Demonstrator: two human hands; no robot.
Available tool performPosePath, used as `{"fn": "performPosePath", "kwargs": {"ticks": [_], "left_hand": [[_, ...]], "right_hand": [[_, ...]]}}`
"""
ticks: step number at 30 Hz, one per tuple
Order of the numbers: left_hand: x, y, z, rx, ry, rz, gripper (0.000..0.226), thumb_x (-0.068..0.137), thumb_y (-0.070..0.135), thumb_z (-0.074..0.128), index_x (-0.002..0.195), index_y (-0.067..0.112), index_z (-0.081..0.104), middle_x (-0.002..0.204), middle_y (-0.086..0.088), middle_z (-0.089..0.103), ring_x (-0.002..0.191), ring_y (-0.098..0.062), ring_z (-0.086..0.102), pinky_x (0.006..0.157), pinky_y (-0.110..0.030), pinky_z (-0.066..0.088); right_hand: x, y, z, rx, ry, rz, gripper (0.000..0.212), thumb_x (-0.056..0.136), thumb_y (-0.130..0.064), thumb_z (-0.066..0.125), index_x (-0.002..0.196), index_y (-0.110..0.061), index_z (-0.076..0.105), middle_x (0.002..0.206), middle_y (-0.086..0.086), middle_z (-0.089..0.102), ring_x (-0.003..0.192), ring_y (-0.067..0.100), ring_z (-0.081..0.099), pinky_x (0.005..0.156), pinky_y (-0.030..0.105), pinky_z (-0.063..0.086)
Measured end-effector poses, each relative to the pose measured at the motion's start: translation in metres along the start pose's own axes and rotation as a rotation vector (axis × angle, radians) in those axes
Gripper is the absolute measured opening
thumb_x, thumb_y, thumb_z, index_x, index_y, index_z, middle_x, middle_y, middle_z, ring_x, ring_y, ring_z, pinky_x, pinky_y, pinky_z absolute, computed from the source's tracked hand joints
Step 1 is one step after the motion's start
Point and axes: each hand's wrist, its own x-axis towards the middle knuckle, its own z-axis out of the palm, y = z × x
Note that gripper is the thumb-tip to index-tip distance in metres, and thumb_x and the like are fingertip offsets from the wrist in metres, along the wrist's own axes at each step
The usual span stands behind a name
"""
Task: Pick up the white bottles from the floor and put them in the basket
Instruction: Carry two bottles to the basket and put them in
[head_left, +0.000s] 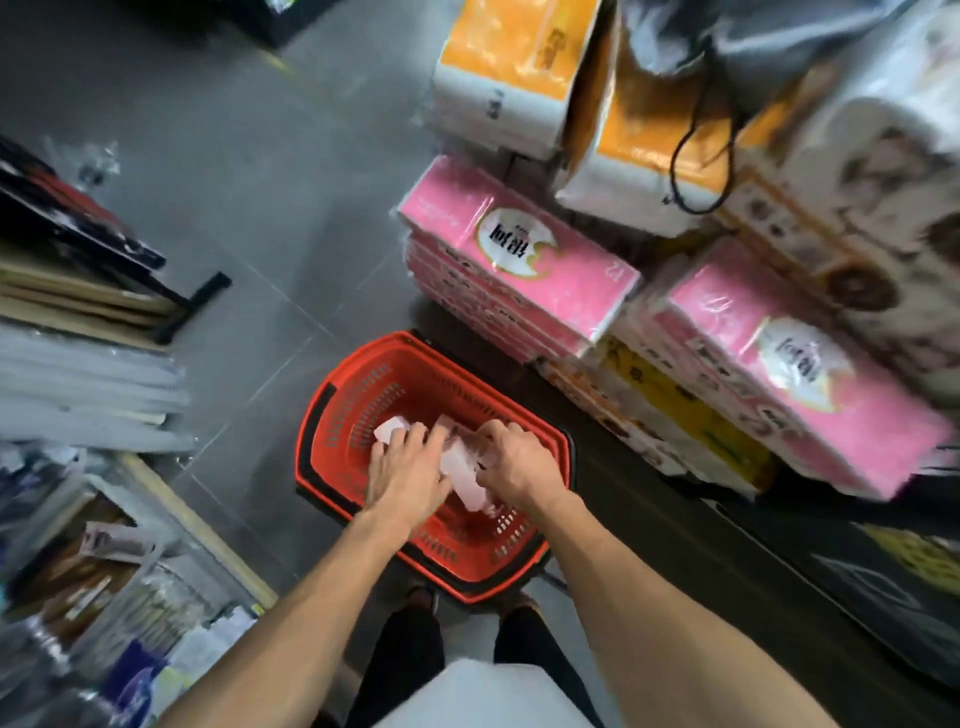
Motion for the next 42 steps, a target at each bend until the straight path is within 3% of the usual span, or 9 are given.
{"fn": "performPosePath", "kwargs": {"ticks": [3, 9, 20, 22, 25, 29, 33, 38, 42], "left_hand": [[-0.03, 0.013, -0.021, 0.027, 0.043, 0.099, 0.06, 0.079, 0.041, 0.073, 0.134, 0.026, 0.053, 0.127, 0.001, 0.056, 0.121, -0.026, 0.054, 0.095, -0.045, 0.046], [-0.059, 0.008, -0.049, 0.148, 0.115, 0.341, 0.074, 0.04, 0.046, 0.092, 0.108, 0.027, 0.069, 0.093, 0.004, 0.06, 0.08, -0.023, 0.063, 0.061, -0.04, 0.053], [-0.07, 0.072, -0.095, 0.343, 0.089, 0.712, 0.073, 0.045, 0.051, 0.089, 0.112, 0.03, 0.069, 0.1, 0.005, 0.064, 0.088, -0.023, 0.064, 0.069, -0.041, 0.053], [-0.077, 0.1, -0.099, 0.396, 0.083, 0.804, 0.066, 0.062, 0.052, 0.081, 0.122, 0.032, 0.063, 0.11, 0.006, 0.063, 0.099, -0.023, 0.063, 0.078, -0.042, 0.052], [-0.091, 0.151, -0.099, 0.471, 0.091, 0.952, 0.062, 0.063, 0.048, 0.077, 0.122, 0.031, 0.064, 0.107, 0.006, 0.063, 0.098, -0.024, 0.064, 0.073, -0.04, 0.052], [-0.132, 0.239, -0.086, 0.466, 0.093, 1.215, 0.062, 0.085, 0.049, 0.06, 0.142, 0.031, 0.044, 0.132, 0.004, 0.053, 0.123, -0.024, 0.051, 0.093, -0.041, 0.045], [-0.193, 0.322, -0.055, 0.452, 0.057, 1.436, 0.06, 0.09, 0.05, 0.056, 0.145, 0.034, 0.038, 0.138, 0.004, 0.049, 0.128, -0.023, 0.047, 0.098, -0.04, 0.042], [-0.268, 0.391, -0.003, 0.518, 0.002, 1.656, 0.06, 0.088, 0.053, 0.058, 0.143, 0.036, 0.038, 0.132, 0.007, 0.05, 0.124, -0.021, 0.049, 0.095, -0.038, 0.043], [-0.308, 0.432, 0.033, 0.582, 0.008, 1.77, 0.061, 0.074, 0.056, 0.068, 0.129, 0.035, 0.052, 0.113, 0.008, 0.058, 0.104, -0.023, 0.06, 0.077, -0.039, 0.049]], "right_hand": [[-0.049, -0.002, -0.018, 0.005, 0.074, 0.024, 0.054, 0.084, -0.036, 0.07, 0.132, -0.024, 0.05, 0.122, 0.007, 0.055, 0.116, 0.032, 0.053, 0.092, 0.042, 0.048], [-0.136, 0.004, -0.036, 0.108, 0.238, 0.181, 0.055, 0.083, -0.037, 0.066, 0.135, -0.029, 0.049, 0.124, 0.004, 0.055, 0.119, 0.031, 0.053, 0.092, 0.04, 0.048], [-0.24, 0.026, -0.01, 0.484, 0.482, 0.533, 0.064, 0.077, -0.034, 0.068, 0.137, -0.031, 0.048, 0.126, -0.001, 0.054, 0.119, 0.023, 0.054, 0.094, 0.037, 0.049], [-0.266, 0.042, -0.001, 0.546, 0.556, 0.604, 0.063, 0.079, -0.033, 0.067, 0.139, -0.031, 0.047, 0.129, -0.001, 0.054, 0.121, 0.023, 0.054, 0.095, 0.037, 0.048], [-0.315, 0.069, 0.019, 0.661, 0.675, 0.748, 0.058, 0.083, -0.034, 0.064, 0.139, -0.031, 0.047, 0.131, -0.002, 0.053, 0.122, 0.022, 0.053, 0.094, 0.035, 0.046], [-0.387, 0.106, 0.052, 0.824, 0.822, 0.933, 0.054, 0.085, -0.035, 0.061, 0.137, -0.031, 0.049, 0.129, -0.002, 0.054, 0.122, 0.023, 0.053, 0.101, 0.036, 0.045], [-0.454, 0.143, 0.095, 0.966, 0.922, 1.095, 0.053, 0.082, -0.029, 0.063, 0.134, -0.026, 0.053, 0.129, 0.004, 0.056, 0.12, 0.027, 0.055, 0.1, 0.034, 0.046], [-0.529, 0.17, 0.141, 1.043, 1.018, 1.265, 0.052, 0.087, -0.032, 0.066, 0.137, -0.027, 0.052, 0.131, 0.004, 0.056, 0.123, 0.028, 0.056, 0.092, 0.032, 0.044], [-0.581, 0.195, 0.174, 1.076, 1.077, 1.354, 0.052, 0.088, -0.033, 0.068, 0.137, -0.026, 0.052, 0.133, 0.005, 0.058, 0.122, 0.027, 0.057, 0.095, 0.032, 0.045]]}}
